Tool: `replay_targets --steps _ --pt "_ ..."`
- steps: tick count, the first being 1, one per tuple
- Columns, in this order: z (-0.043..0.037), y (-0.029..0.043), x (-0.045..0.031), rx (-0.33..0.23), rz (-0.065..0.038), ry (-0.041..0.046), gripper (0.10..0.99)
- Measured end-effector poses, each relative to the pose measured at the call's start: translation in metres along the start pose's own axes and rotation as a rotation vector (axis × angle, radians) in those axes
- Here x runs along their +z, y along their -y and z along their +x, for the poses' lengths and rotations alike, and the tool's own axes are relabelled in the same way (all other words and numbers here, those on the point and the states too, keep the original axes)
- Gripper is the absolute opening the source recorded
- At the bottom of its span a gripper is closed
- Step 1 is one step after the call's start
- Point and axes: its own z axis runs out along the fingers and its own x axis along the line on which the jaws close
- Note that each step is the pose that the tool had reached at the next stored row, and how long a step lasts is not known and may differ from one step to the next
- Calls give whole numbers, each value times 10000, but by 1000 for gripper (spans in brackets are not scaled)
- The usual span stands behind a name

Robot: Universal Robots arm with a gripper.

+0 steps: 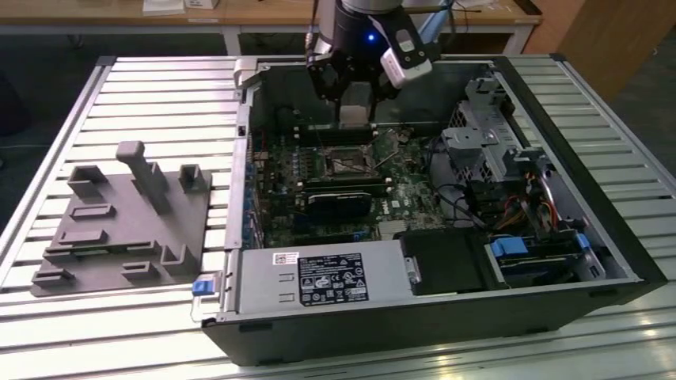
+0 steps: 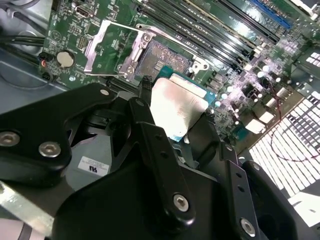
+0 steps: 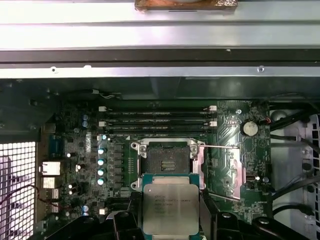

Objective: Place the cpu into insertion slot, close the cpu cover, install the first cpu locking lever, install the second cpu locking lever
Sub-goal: 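Place the cpu into insertion slot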

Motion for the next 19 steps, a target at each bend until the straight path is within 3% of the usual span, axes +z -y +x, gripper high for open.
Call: replay_targets --steps 12,19 --pt "-1 -24 218 -26 130 20 537" --pt "-2 -23 304 -138 129 150 537"
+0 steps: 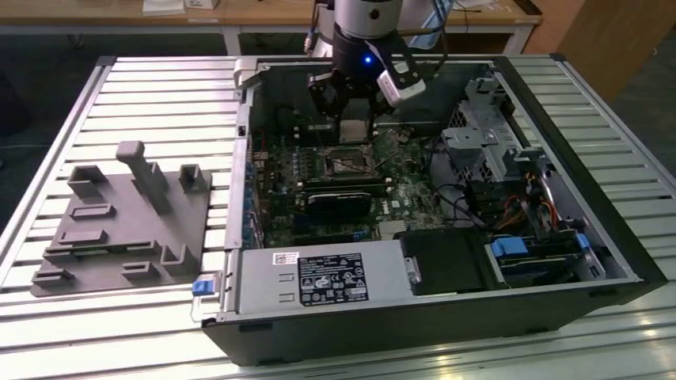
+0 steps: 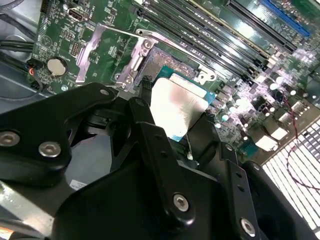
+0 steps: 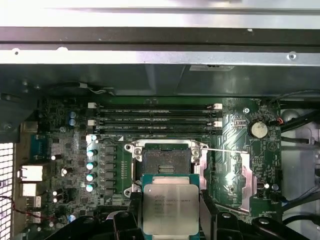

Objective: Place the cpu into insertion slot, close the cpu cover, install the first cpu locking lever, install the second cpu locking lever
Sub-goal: 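Place the cpu into insertion slot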

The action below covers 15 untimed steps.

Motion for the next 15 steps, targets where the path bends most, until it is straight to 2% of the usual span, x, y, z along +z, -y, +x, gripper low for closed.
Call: replay_targets --steps 4,9,15 --pt "2 3 60 -31 9 68 537" --pt "3 5 98 25 36 102 537" --pt "4 6 128 1005 67 154 537"
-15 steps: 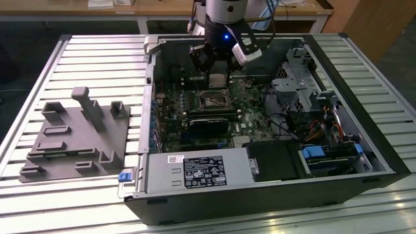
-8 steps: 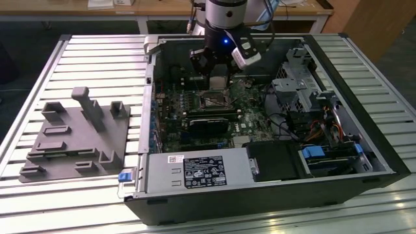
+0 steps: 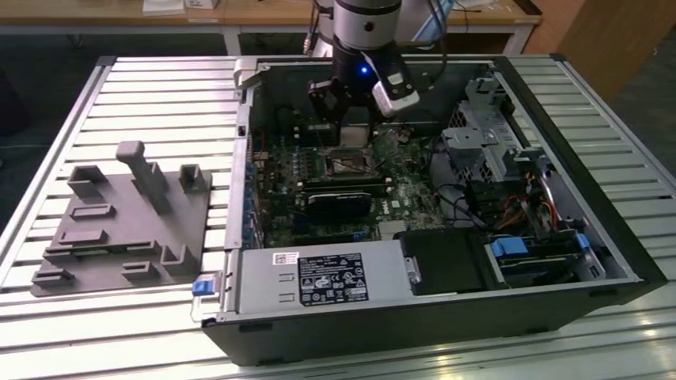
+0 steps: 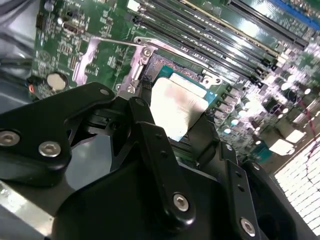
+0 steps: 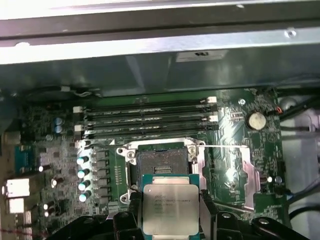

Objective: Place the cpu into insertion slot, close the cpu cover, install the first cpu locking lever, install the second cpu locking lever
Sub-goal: 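Place the cpu into insertion slot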

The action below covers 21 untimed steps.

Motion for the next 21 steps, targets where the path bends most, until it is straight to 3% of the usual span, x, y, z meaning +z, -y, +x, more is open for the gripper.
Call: replay_targets --steps 7,21 --pt "0 1 7 1053 86 65 537" --pt "0 1 10 3357 149 178 537"
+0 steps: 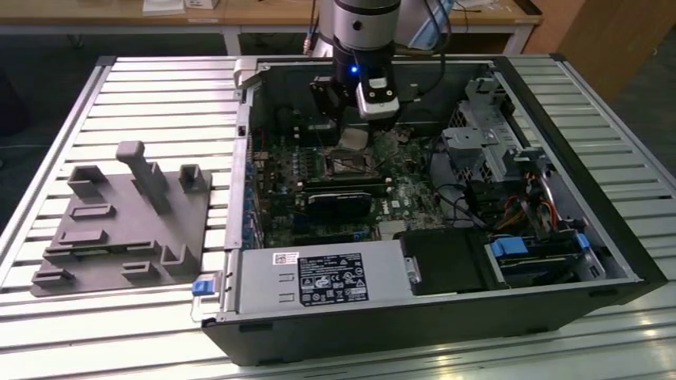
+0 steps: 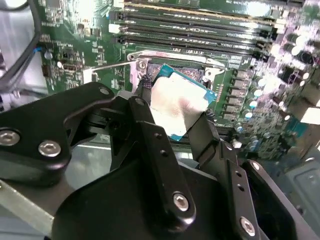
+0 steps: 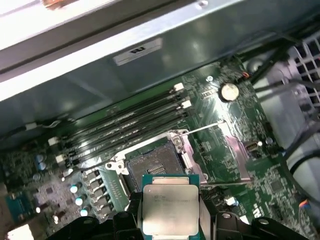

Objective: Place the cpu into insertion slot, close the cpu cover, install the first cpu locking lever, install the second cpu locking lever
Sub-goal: 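Place the cpu into insertion slot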

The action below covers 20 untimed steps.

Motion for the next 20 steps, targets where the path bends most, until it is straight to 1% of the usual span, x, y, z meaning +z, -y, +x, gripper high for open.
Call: replay_targets --steps 20 --pt "0 0 9 3455 84 153 537"
